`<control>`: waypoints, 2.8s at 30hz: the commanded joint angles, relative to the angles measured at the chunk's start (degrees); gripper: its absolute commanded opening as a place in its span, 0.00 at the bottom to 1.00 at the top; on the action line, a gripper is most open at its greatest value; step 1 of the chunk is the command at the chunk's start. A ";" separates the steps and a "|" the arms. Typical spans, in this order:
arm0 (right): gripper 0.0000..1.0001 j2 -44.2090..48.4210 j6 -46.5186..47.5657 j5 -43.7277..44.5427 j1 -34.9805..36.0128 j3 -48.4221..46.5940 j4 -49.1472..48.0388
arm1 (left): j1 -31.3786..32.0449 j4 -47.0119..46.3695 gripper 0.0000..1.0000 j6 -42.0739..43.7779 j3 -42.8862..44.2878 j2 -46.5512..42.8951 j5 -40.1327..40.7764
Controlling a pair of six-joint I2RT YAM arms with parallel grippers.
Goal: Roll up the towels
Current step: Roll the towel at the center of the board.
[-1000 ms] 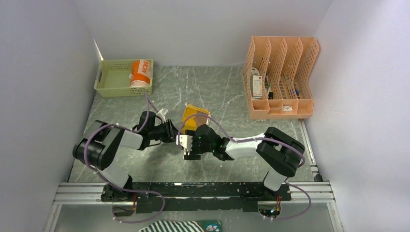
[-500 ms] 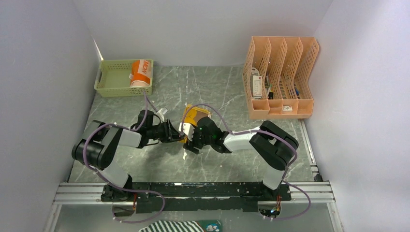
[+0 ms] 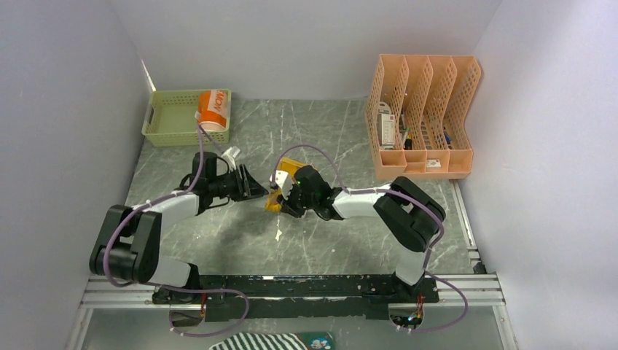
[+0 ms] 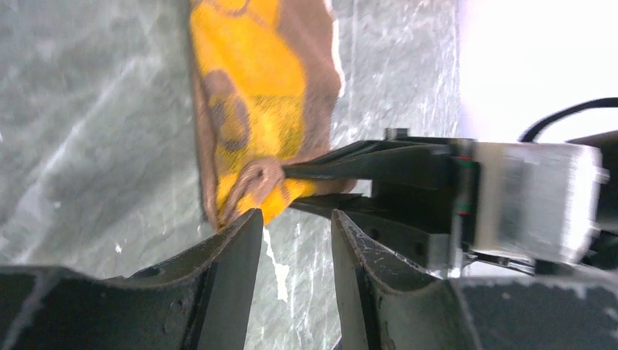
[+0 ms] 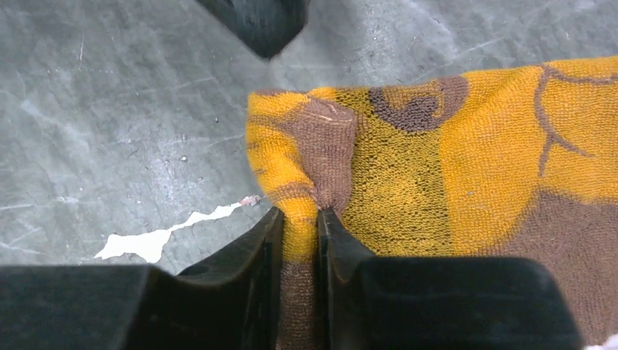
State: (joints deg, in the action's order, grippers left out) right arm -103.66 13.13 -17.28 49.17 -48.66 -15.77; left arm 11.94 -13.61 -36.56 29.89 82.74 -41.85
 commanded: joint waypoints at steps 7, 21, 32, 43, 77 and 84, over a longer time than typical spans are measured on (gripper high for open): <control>0.00 -2.90 -10.35 -18.93 0.23 -6.43 22.81 | -1.69 7.11 0.54 4.13 2.54 -9.25 -2.85; 0.00 -11.08 -36.03 -48.00 -9.07 -8.36 8.54 | -1.71 -8.94 0.53 -5.15 -3.06 -11.85 -16.49; 0.00 -18.17 -39.13 -47.16 -11.38 -13.35 10.57 | 7.16 -13.04 0.52 -9.00 -9.86 -17.71 -14.00; 0.00 -18.11 -47.16 -47.64 -13.30 -10.97 1.41 | 8.82 -30.23 0.50 -10.88 -17.34 -7.02 -6.72; 0.65 19.71 0.44 2.84 3.51 3.24 11.93 | 9.50 -26.30 0.43 -3.13 -7.49 13.30 -2.59; 0.65 15.01 0.65 3.76 5.61 4.66 10.97 | 9.50 -20.25 0.44 -0.72 -4.27 13.20 -2.04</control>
State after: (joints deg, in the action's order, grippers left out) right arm -87.29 11.75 -14.90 54.13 -45.12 -2.81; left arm 21.10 -39.09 -41.32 23.57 95.04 -45.89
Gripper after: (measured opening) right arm 0.652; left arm 0.434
